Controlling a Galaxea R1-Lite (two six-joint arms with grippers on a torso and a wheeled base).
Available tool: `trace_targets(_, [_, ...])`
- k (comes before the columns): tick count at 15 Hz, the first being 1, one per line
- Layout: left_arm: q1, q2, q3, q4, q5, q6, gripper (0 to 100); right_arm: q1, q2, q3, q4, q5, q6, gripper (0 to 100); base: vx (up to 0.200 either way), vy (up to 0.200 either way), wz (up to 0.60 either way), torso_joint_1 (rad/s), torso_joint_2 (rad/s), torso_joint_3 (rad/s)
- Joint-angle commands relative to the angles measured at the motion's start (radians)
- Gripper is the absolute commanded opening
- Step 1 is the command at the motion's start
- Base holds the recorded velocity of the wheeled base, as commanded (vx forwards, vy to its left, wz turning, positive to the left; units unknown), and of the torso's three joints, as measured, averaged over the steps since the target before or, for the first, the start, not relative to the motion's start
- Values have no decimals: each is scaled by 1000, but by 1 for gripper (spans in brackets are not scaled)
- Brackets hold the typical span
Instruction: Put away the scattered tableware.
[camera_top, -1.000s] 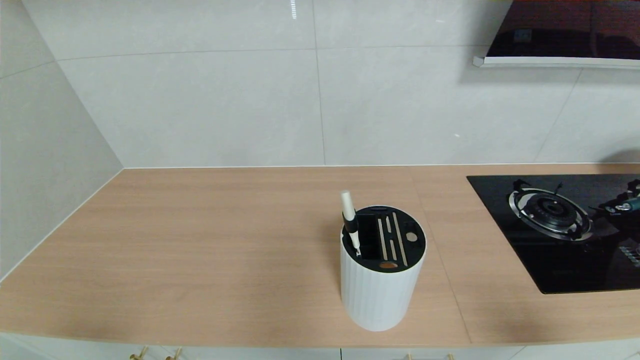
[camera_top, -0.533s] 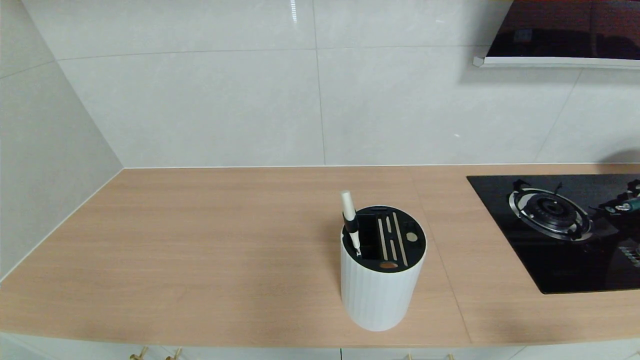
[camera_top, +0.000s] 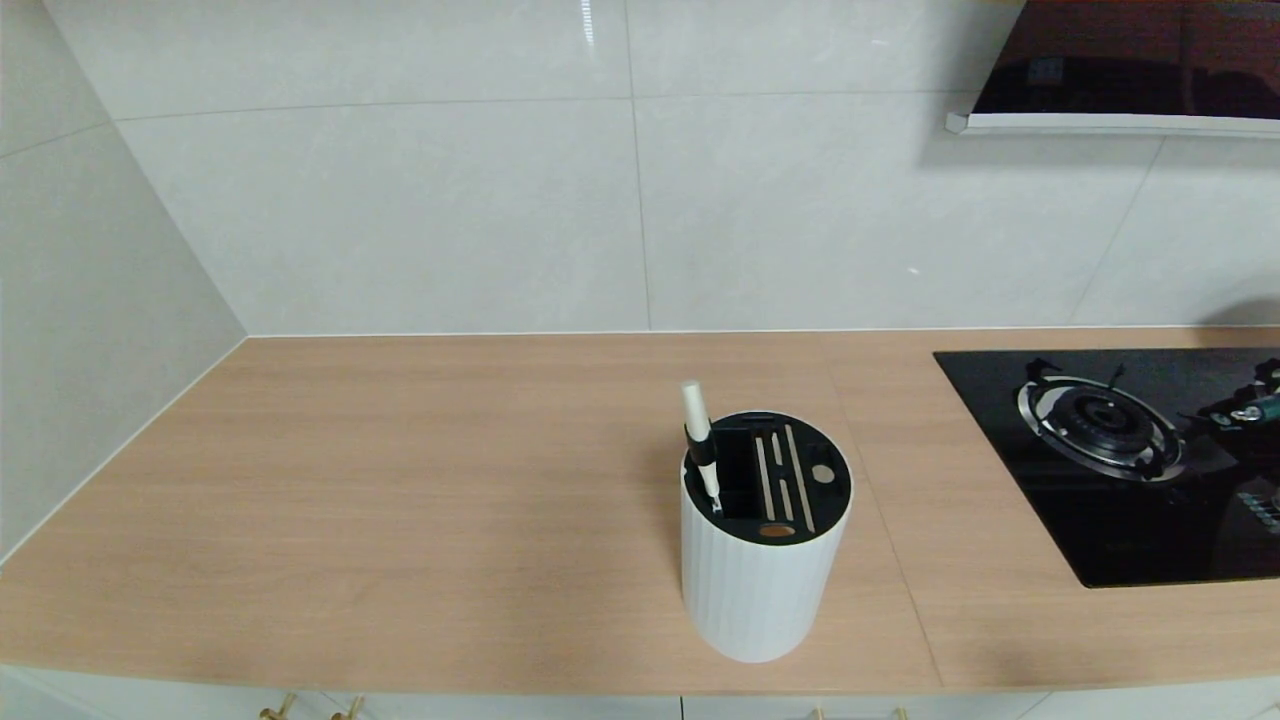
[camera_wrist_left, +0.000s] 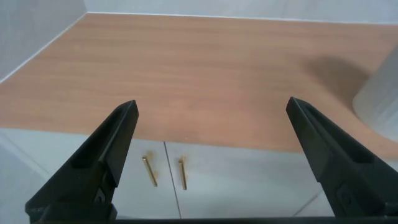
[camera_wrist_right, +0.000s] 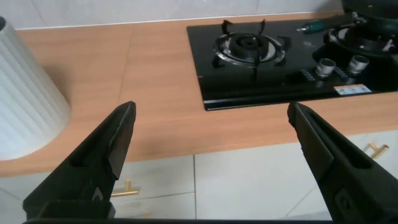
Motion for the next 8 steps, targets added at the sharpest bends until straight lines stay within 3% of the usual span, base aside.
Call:
trace_targets(1, [-1, 2, 0, 8, -24, 17, 100, 1, 2, 0, 39, 41, -5, 100, 0, 0, 0, 0, 0, 0])
trace_targets(3, [-2, 4, -2, 13, -47, 66, 100, 1, 2, -2, 50, 91, -11, 100, 0, 0, 0, 0, 0, 0])
trace_targets(5, [-2, 4, -2, 15, -55, 72, 100, 1, 2, -2, 50, 91, -9, 100, 0, 0, 0, 0, 0, 0])
trace_targets(7, [-2, 4, -2, 15, -55, 55, 100, 1, 0, -2, 50, 91, -8, 100, 0, 0, 0, 0, 0, 0])
trace_targets(8, [-2, 4, -2, 11, -52, 12, 100, 1, 2, -2, 50, 91, -8, 100, 0, 0, 0, 0, 0, 0])
